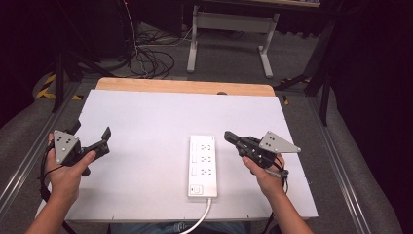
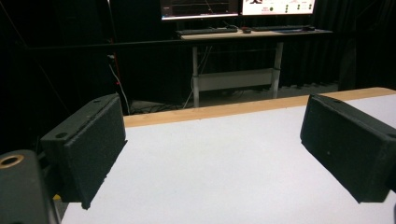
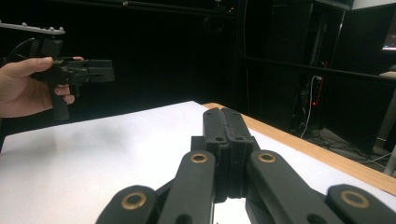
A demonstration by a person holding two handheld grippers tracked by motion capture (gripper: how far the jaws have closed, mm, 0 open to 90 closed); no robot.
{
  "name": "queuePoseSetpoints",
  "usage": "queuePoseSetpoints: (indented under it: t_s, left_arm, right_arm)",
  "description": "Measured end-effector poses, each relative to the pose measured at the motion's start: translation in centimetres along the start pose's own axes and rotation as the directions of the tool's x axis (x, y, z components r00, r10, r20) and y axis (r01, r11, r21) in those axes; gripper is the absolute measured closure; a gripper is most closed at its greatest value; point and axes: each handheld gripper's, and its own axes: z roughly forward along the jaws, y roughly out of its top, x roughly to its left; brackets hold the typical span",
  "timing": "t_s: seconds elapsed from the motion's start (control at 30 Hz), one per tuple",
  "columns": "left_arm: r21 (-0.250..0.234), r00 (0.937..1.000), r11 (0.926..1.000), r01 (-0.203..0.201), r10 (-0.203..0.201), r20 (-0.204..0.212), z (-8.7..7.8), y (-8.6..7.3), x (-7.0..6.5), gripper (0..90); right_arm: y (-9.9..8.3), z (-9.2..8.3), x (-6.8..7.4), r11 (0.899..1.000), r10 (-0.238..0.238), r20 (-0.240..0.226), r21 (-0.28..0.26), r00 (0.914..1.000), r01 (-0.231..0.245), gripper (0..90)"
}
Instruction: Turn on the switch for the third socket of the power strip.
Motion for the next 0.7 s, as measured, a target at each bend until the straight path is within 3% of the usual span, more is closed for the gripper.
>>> queuePoseSetpoints:
  t_s: [0.27, 0.7]
  left_arm:
    - [0.001, 1.0000, 1.0000, -0.001, 0.001, 0.000, 0.00, -0.01, -0.02, 7.3]
    - [-0.002, 1.0000, 1.0000, -0.005, 0.005, -0.001, 0.06, -0.04, -0.05, 7.3]
  right_arm:
    - [-0.19, -1.02, -0.35, 1.000, 0.008, 0.012, -0.011, 0.9999, -0.008, 90.0]
    - [-0.34, -0.79, -0.19, 1.000, 0.016, -0.002, -0.008, 0.9999, -0.016, 90.0]
